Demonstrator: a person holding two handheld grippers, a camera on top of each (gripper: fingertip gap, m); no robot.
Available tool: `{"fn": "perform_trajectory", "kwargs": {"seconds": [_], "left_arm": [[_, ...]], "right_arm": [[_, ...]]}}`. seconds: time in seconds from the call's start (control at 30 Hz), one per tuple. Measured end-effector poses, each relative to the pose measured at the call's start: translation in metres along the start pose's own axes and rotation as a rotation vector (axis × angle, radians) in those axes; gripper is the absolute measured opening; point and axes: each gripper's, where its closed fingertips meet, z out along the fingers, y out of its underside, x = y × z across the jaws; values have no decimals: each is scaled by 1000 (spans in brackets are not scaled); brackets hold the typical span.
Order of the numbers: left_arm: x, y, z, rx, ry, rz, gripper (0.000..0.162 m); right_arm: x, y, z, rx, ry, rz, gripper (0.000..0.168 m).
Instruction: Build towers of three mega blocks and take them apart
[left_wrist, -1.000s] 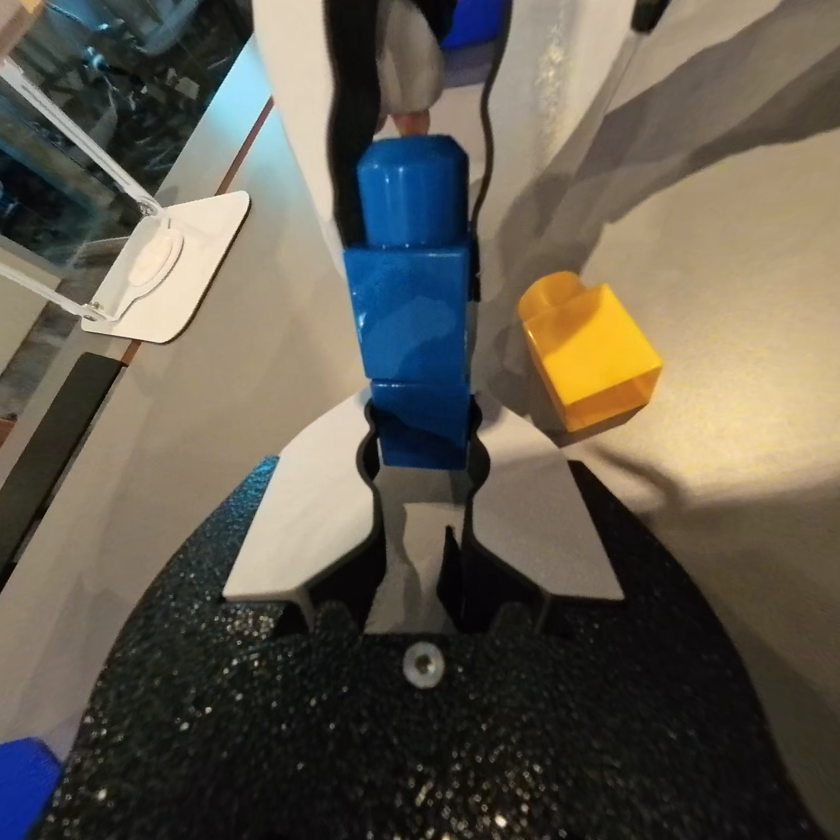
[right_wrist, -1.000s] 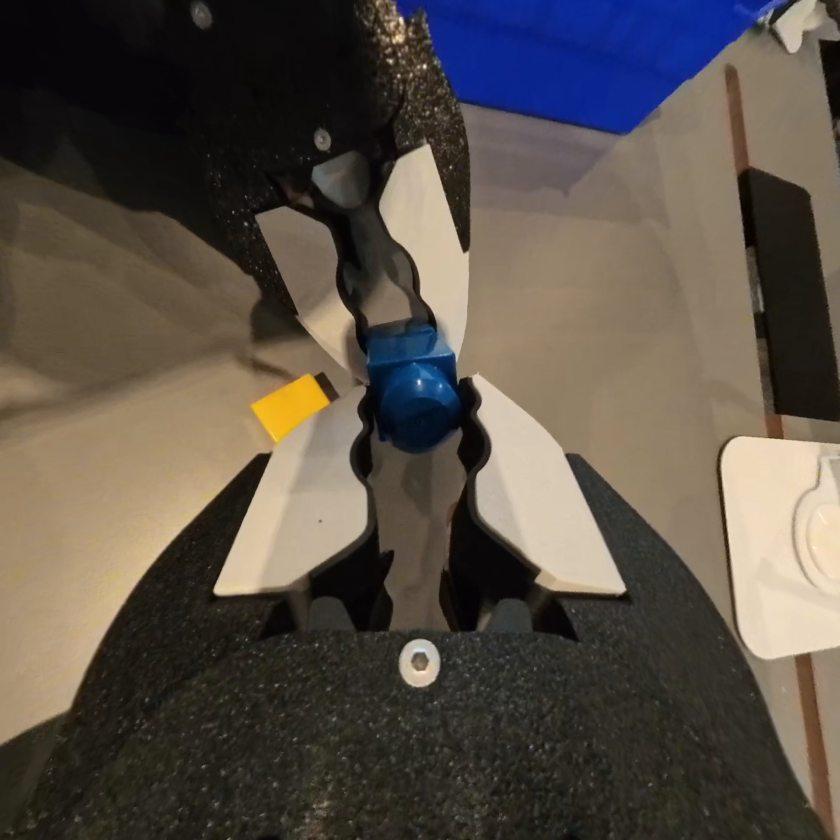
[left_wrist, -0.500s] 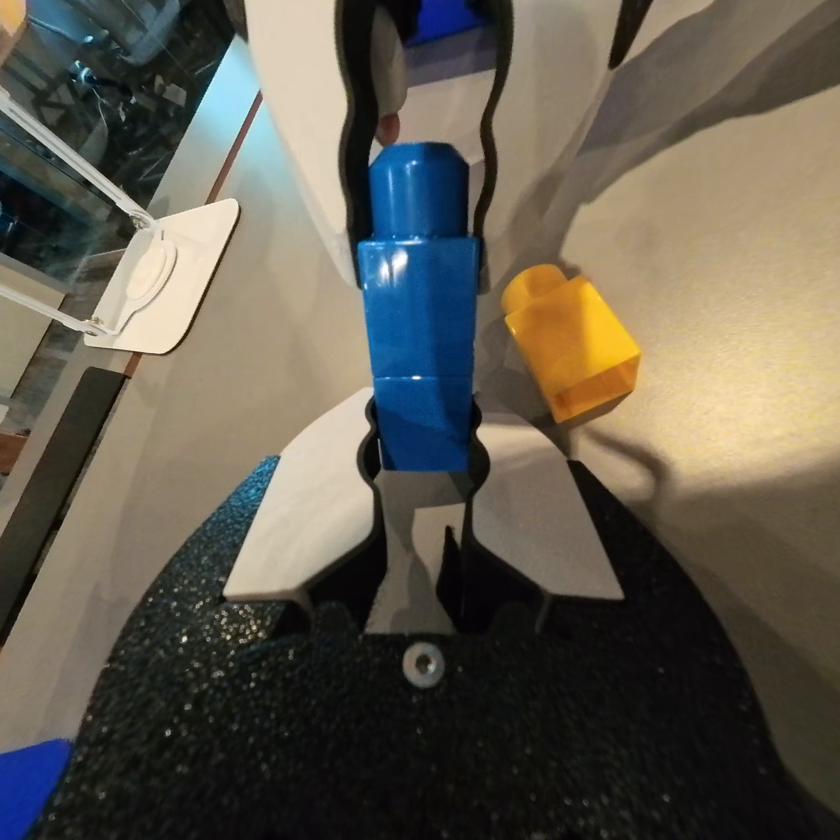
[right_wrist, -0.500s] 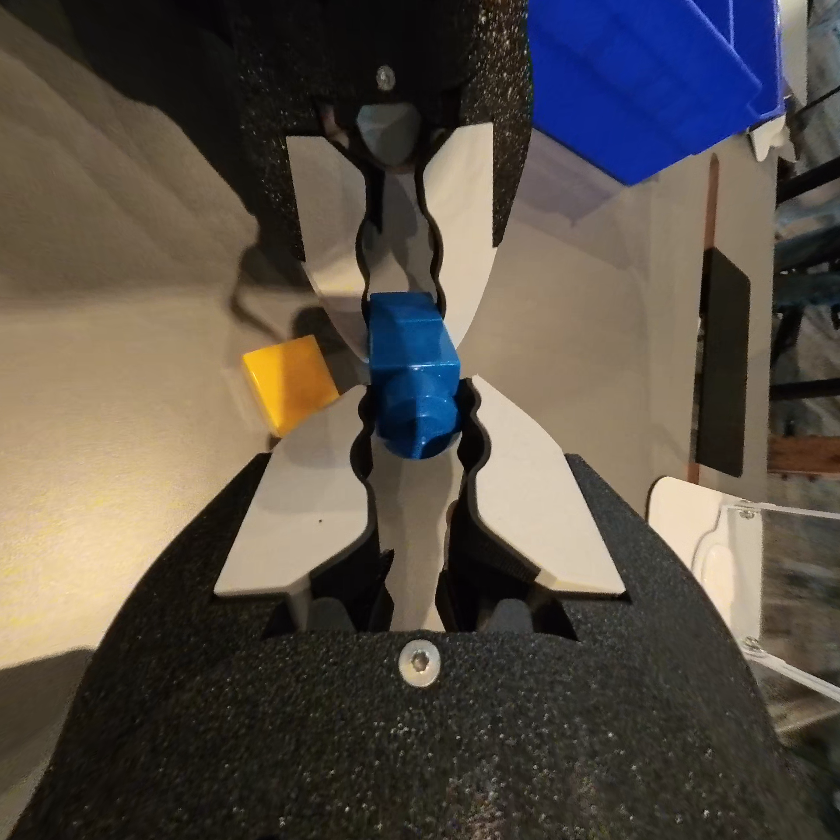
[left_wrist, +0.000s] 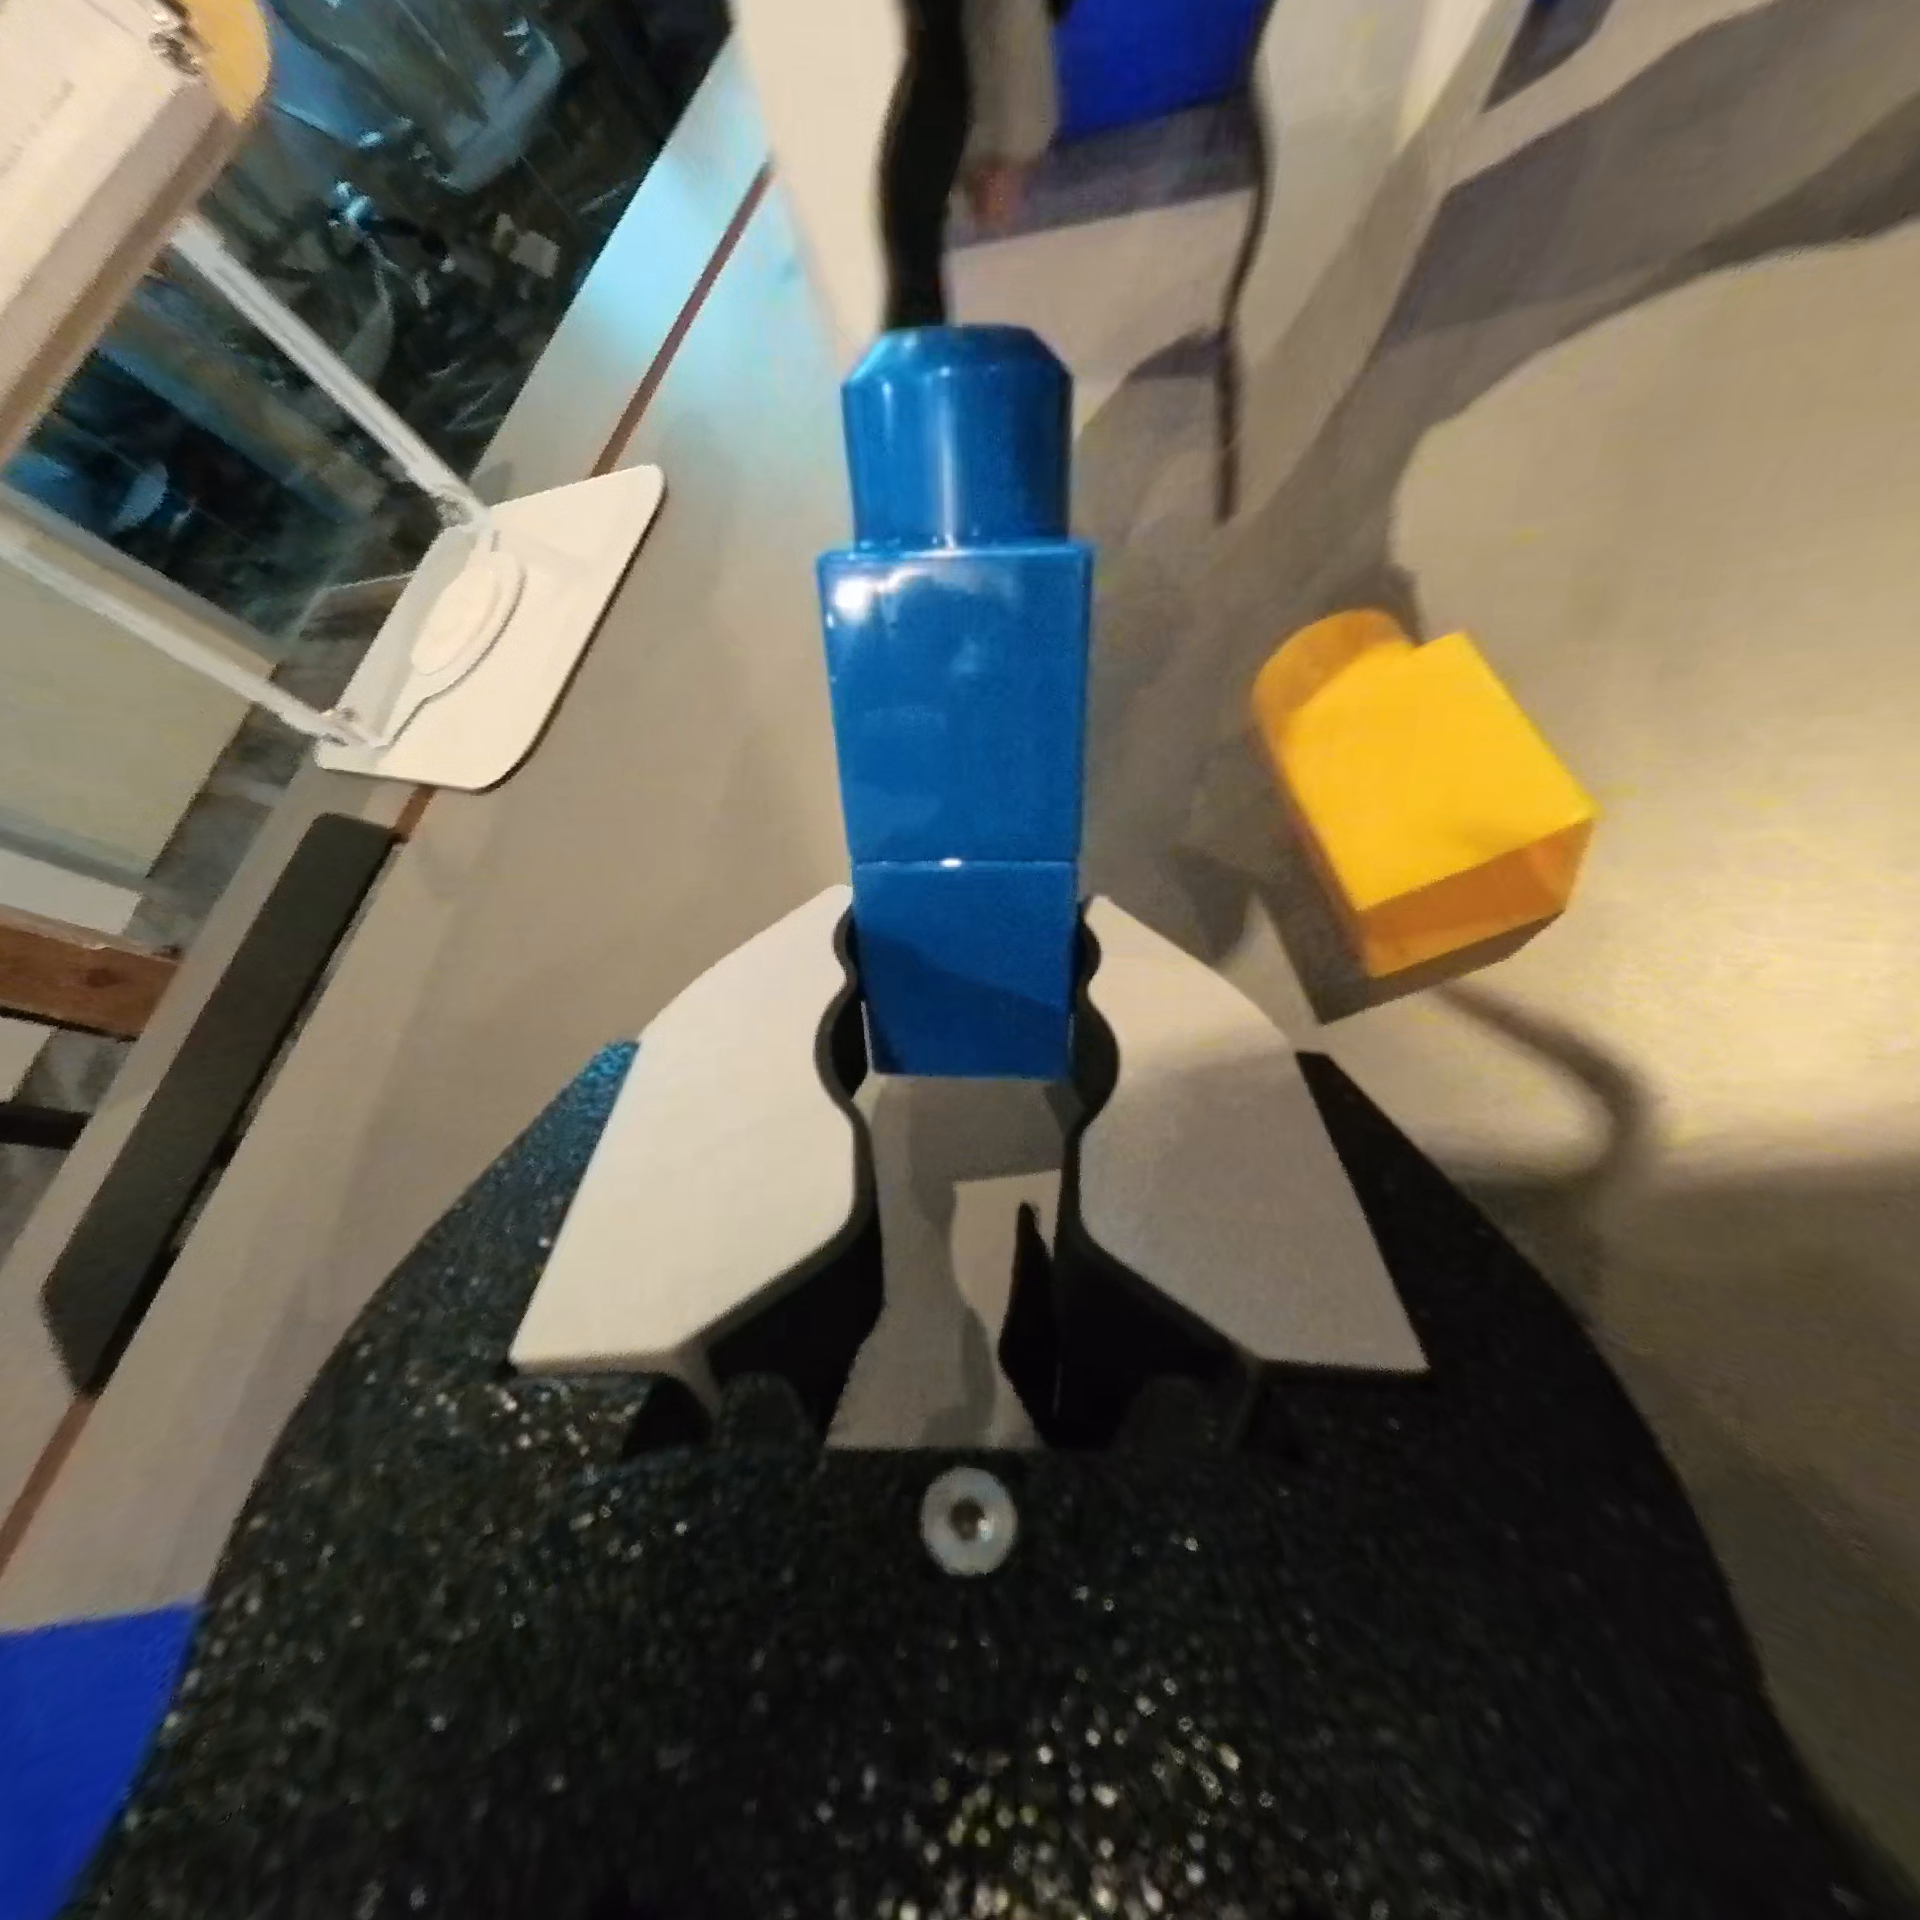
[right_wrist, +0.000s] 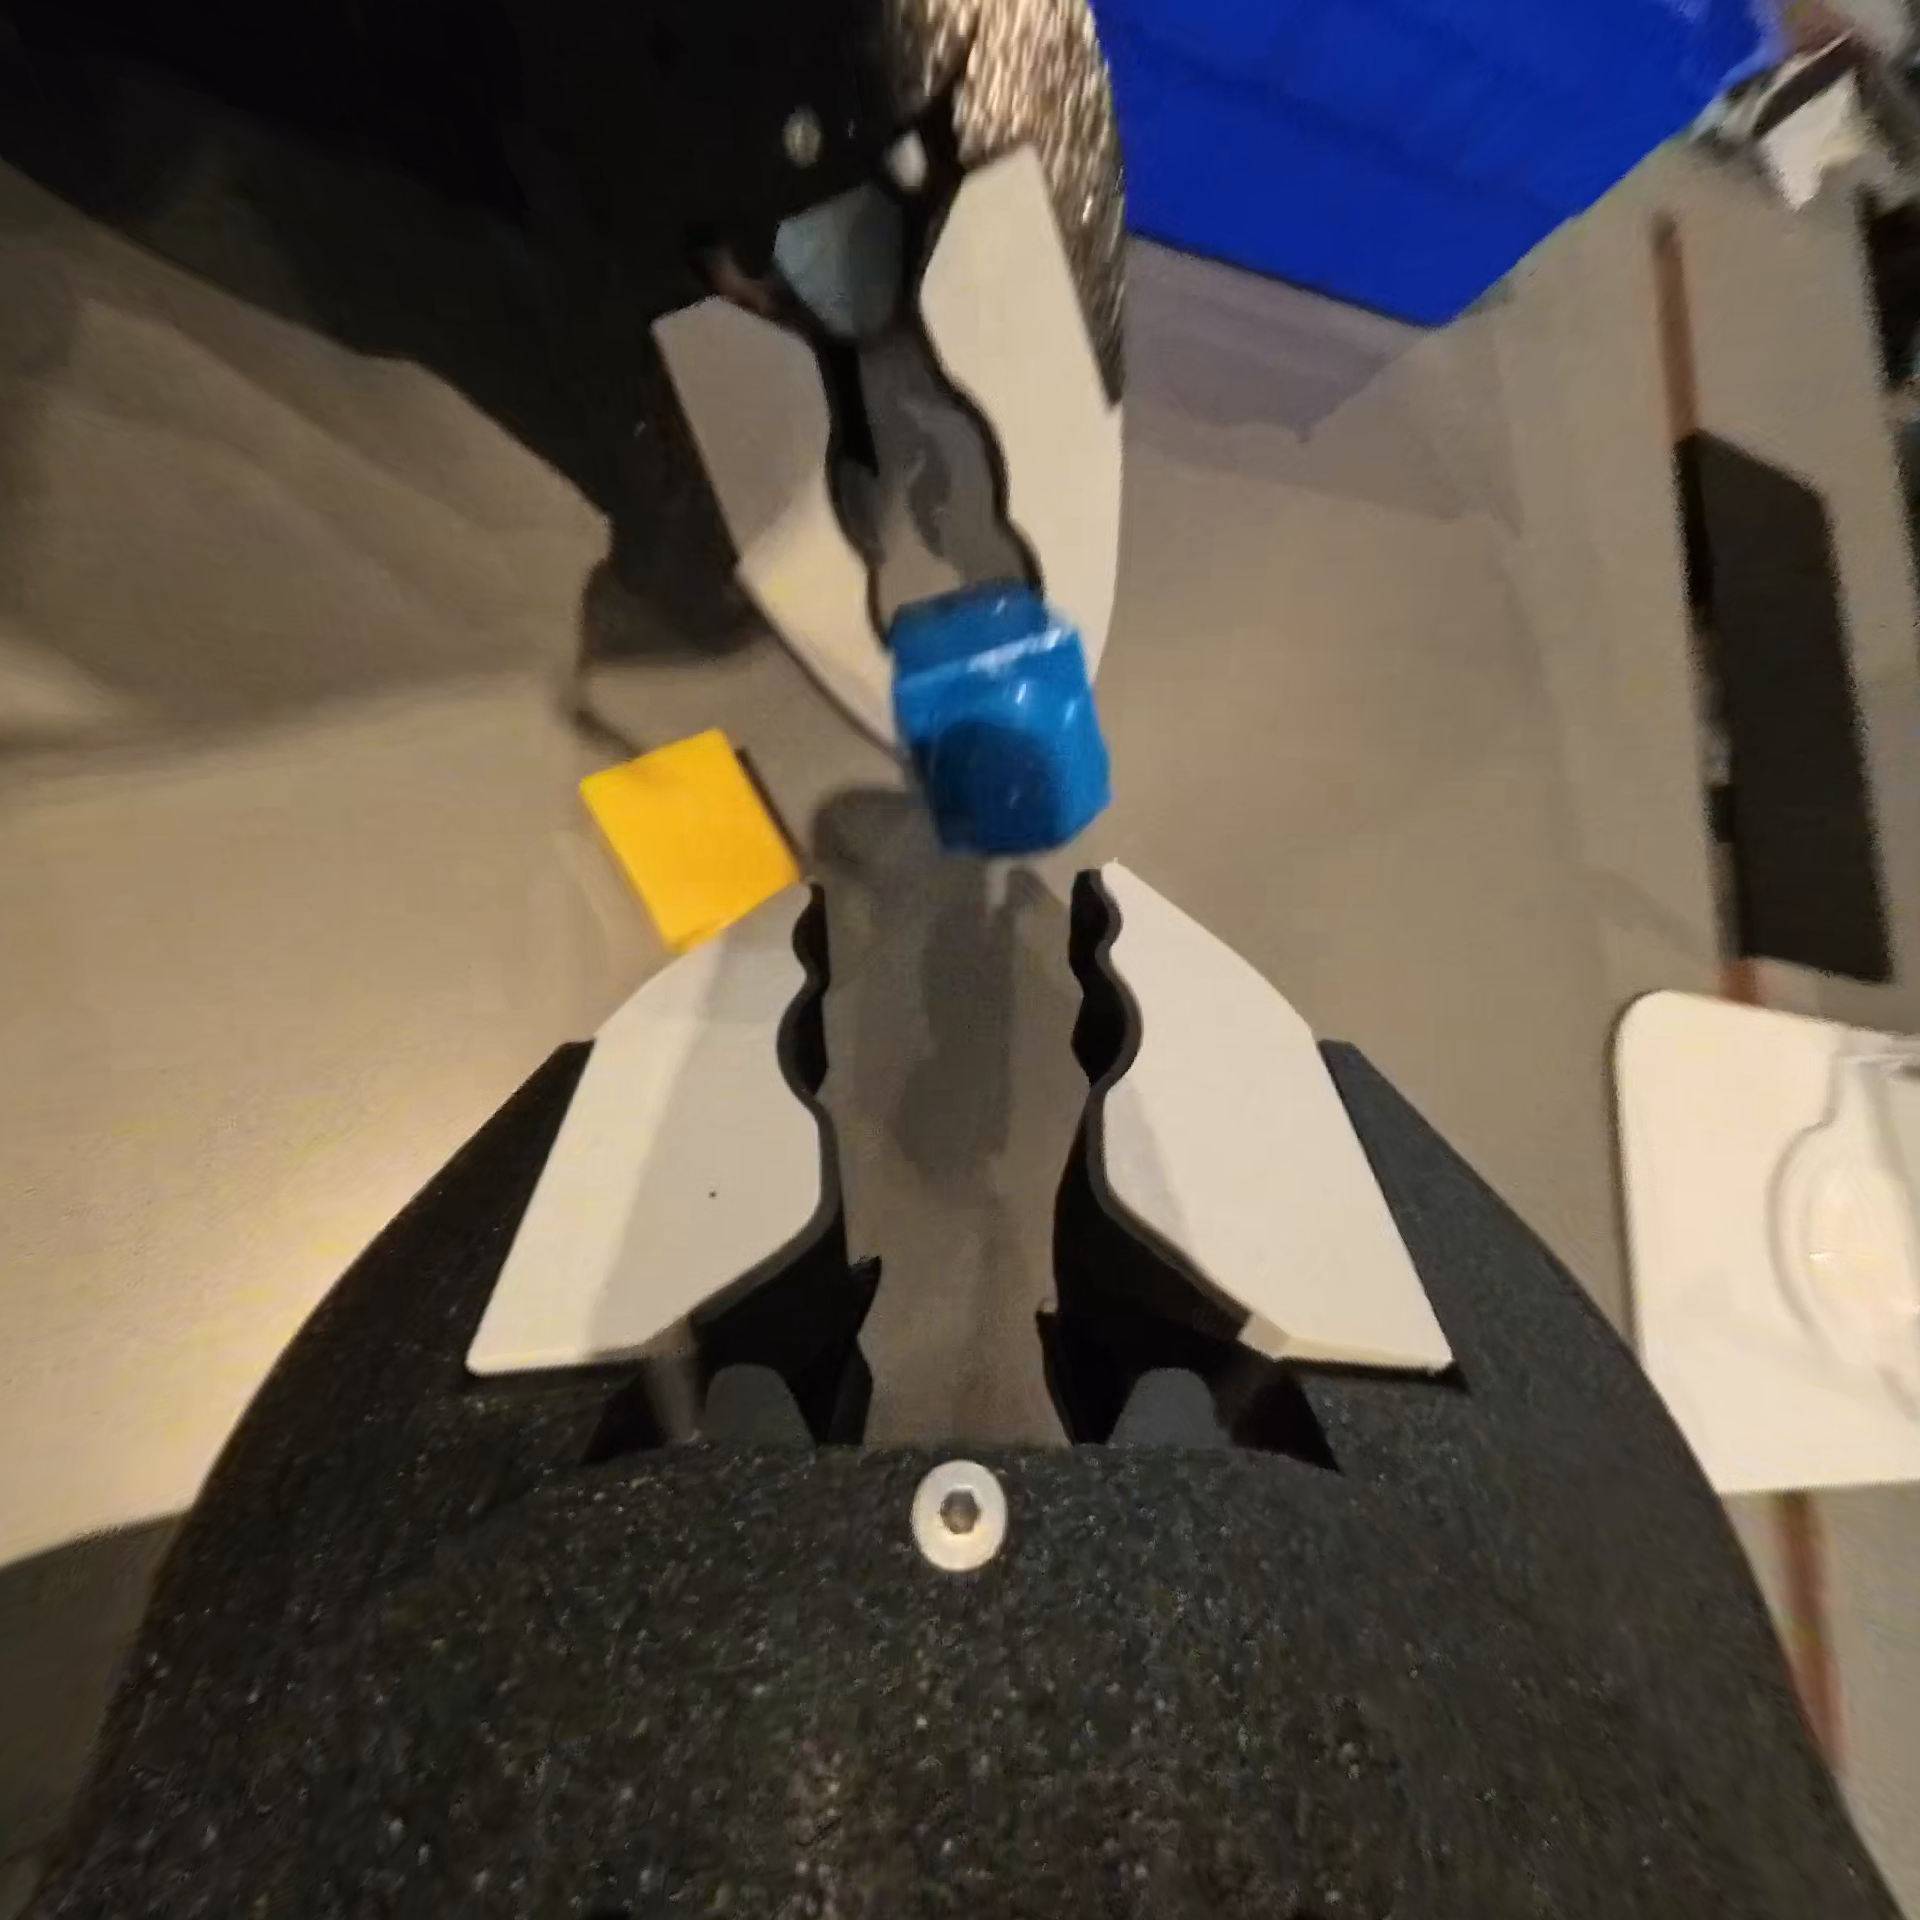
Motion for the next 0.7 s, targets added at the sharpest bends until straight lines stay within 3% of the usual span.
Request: {"fn": "perform_trajectory", "kwargs": {"seconds": [0.27,0.5,0.63,0.7], "left_arm": [[-11,4,-7,27,-12,-75,35],[-20,-1,-16,104,-9,-178,35],[-21,-1,-17,100,-21,-172,35],[-22,1,-17,82,-36,-167,35]], "right_arm": [[-36,21,21,10,-276,79,66],[-51,20,44,70,-379,104,61],[-54,15,53,84,-383,91,39],[-47,14,45,66,-367,115,39]]}}
